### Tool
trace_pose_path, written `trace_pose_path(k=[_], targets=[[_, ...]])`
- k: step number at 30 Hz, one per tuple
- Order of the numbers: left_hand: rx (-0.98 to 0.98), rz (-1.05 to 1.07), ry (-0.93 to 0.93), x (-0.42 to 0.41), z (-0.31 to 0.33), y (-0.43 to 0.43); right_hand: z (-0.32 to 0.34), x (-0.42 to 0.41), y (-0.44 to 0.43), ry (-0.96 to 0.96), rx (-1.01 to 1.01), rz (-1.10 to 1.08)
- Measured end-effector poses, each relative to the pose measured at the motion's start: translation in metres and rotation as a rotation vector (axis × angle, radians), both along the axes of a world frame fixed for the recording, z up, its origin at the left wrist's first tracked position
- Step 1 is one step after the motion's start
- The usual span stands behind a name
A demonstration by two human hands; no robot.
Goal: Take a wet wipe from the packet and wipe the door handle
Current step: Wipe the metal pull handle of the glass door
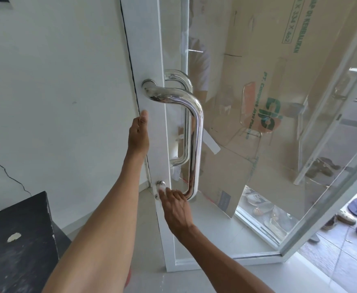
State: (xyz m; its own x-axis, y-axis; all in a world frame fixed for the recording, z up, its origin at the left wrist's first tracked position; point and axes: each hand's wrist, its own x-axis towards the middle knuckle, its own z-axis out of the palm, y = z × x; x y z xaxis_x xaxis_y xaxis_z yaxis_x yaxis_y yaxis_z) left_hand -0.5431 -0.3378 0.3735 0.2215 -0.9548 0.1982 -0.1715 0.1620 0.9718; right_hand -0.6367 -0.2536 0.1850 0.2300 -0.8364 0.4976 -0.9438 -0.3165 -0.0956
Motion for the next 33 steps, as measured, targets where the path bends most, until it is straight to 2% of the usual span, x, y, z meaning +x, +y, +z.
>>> trace_pose_path(k=[4, 6, 8, 15, 19, 25, 30, 33], targets=[[0.002, -0.011, 0.0, 0.001, -0.001, -0.002, 0.031, 0.013, -0.004, -0.067, 0.195, -0.215], [0.004, -0.013, 0.001, 0.002, -0.001, -0.003, 0.039, 0.026, -0.009, -0.04, 0.337, -0.251], [0.015, -0.029, 0.001, 0.001, -0.002, -0.006, 0.049, 0.037, -0.015, -0.06, 0.397, -0.29], [0.003, -0.034, -0.025, 0.008, -0.005, -0.016, 0.054, 0.051, -0.036, -0.201, 0.438, -0.328], [-0.013, -0.039, -0.014, 0.007, -0.005, -0.018, 0.044, 0.041, -0.032, -0.087, 0.401, -0.234], [-0.008, -0.017, -0.018, 0.003, 0.0, -0.014, 0.045, 0.047, -0.026, 0.071, 0.348, -0.228], [-0.047, -0.008, -0.035, 0.004, -0.002, -0.013, 0.045, 0.052, -0.041, -0.061, 0.383, -0.238], [-0.04, 0.0, -0.038, 0.003, -0.004, -0.014, 0.05, 0.052, -0.05, -0.187, 0.436, -0.329]])
